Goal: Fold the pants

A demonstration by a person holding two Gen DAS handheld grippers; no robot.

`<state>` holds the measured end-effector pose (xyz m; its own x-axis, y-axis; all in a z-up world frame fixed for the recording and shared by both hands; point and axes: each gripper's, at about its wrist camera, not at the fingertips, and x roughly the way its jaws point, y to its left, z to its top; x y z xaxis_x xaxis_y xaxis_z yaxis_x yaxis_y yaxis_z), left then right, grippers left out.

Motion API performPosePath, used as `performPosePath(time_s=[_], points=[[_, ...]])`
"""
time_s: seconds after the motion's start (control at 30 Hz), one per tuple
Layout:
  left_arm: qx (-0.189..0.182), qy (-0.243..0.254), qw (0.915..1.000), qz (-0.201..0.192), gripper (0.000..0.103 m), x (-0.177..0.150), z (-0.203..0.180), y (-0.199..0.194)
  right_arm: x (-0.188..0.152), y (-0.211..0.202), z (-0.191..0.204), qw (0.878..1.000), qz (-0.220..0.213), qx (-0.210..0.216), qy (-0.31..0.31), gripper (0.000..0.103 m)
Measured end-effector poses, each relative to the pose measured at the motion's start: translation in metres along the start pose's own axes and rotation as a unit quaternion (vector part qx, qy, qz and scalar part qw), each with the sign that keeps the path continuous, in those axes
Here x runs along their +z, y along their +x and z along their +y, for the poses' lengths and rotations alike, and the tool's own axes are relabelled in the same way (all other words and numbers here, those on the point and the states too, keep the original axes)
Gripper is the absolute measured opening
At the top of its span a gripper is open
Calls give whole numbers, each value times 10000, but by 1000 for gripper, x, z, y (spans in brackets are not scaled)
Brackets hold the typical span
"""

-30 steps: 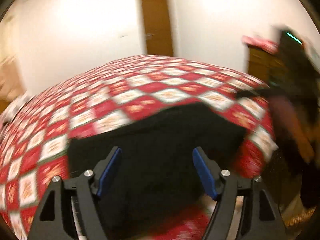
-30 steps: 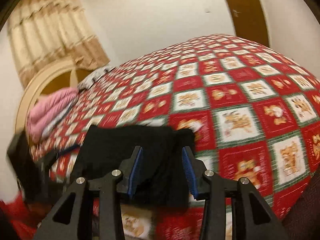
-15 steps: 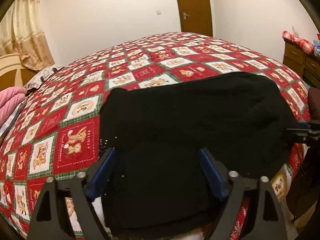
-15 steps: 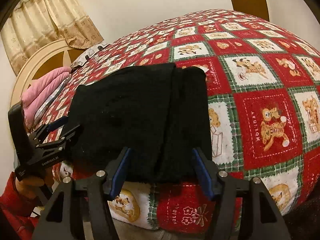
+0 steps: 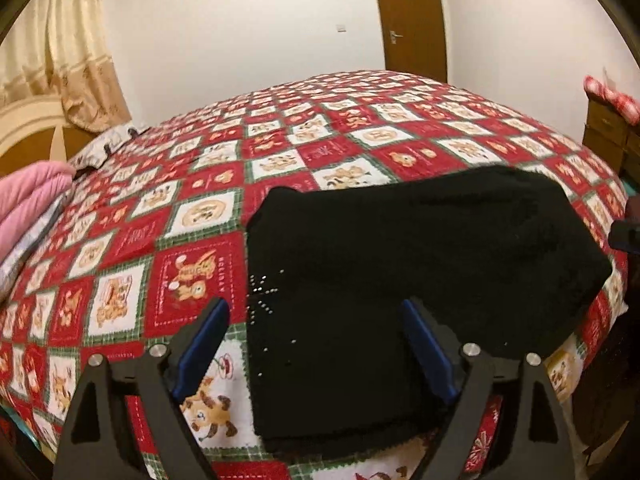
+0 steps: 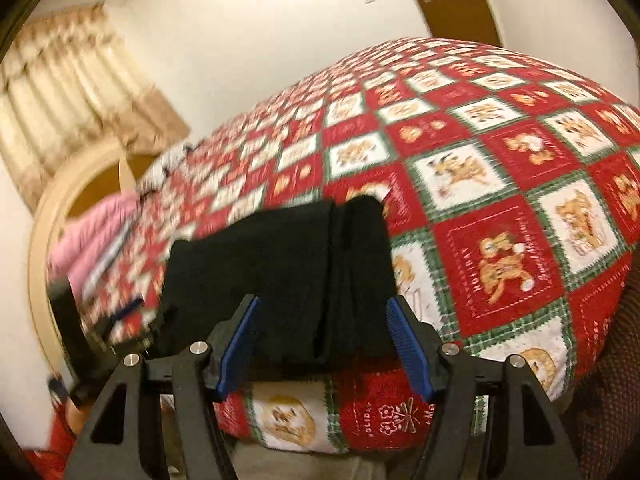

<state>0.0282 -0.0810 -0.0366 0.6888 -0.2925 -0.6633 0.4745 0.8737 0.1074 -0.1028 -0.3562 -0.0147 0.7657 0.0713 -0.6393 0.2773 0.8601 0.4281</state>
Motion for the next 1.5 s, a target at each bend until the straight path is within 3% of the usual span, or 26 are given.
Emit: performPosePath(time_s=[0.37, 0.8, 1.13, 1.4, 1.5], points=[[109, -176, 9998, -37, 92, 2, 13, -4, 10, 5, 7, 9990, -37, 116, 426, 67], [268, -339, 9991, -23, 92, 4, 25, -1, 23, 19, 33, 9996, -238, 12, 150, 69], [53, -818, 9966, 109, 98, 16, 46, 11, 20, 30, -5, 9982, -158, -315, 487, 72], [-13, -935, 9951, 314, 98, 25, 48, 32, 8, 54, -24, 9964, 199, -258, 777, 74], [-105, -967, 9940, 504, 98, 23, 44, 43, 1, 59, -27, 9954, 246, -199, 903, 83]])
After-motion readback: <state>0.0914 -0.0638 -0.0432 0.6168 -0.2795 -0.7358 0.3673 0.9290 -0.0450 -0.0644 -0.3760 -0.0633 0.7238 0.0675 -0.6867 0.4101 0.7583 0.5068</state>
